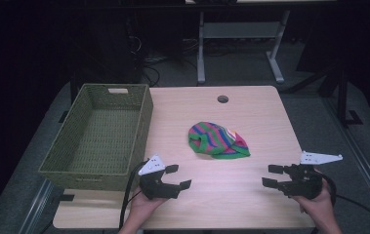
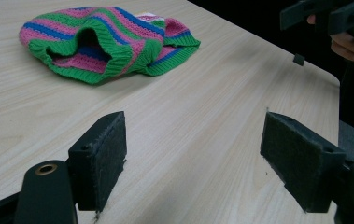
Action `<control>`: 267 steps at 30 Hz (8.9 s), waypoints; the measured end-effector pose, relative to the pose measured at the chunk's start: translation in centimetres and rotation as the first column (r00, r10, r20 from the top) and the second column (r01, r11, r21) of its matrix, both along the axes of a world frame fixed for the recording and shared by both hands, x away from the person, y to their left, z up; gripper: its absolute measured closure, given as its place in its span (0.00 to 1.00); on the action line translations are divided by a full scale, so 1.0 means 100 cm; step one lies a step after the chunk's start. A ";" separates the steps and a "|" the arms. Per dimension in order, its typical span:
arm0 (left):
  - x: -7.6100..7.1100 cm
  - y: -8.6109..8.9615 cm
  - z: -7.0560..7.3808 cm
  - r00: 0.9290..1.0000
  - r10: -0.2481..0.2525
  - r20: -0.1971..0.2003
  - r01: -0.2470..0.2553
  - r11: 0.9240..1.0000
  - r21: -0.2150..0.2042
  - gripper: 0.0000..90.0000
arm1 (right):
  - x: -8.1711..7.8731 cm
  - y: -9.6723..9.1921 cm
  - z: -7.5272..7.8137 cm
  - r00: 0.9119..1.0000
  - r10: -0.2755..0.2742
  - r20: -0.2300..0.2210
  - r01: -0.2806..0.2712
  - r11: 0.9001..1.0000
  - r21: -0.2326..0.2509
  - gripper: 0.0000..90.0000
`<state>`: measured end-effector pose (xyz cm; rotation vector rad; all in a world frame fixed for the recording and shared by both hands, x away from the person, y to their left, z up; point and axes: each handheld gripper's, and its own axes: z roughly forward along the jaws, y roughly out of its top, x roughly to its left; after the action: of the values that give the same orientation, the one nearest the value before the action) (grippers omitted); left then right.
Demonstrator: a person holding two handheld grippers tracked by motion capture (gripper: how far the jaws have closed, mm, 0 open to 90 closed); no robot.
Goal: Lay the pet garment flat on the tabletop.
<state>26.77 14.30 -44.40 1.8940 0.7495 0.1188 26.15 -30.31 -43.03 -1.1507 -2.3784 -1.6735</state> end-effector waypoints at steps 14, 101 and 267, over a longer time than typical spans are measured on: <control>-0.001 0.011 0.006 0.998 0.055 0.023 -0.054 0.998 -0.022 0.25 | 0.044 0.028 0.018 0.998 0.051 -0.044 -0.052 0.998 -0.022 0.30; 0.002 0.010 0.003 0.999 0.038 0.013 -0.037 0.999 -0.011 0.25 | 0.184 0.122 0.005 0.969 0.048 -0.241 -0.124 0.941 -0.314 0.36; 0.002 0.015 0.003 0.998 0.067 0.011 -0.067 0.996 -0.058 0.25 | 0.053 0.129 -0.010 0.970 0.127 -0.206 -0.198 0.907 -0.371 0.80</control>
<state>26.99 15.75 -44.05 1.8123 0.7997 0.1498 31.43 -17.38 -43.99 -1.0484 -2.6735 -1.0254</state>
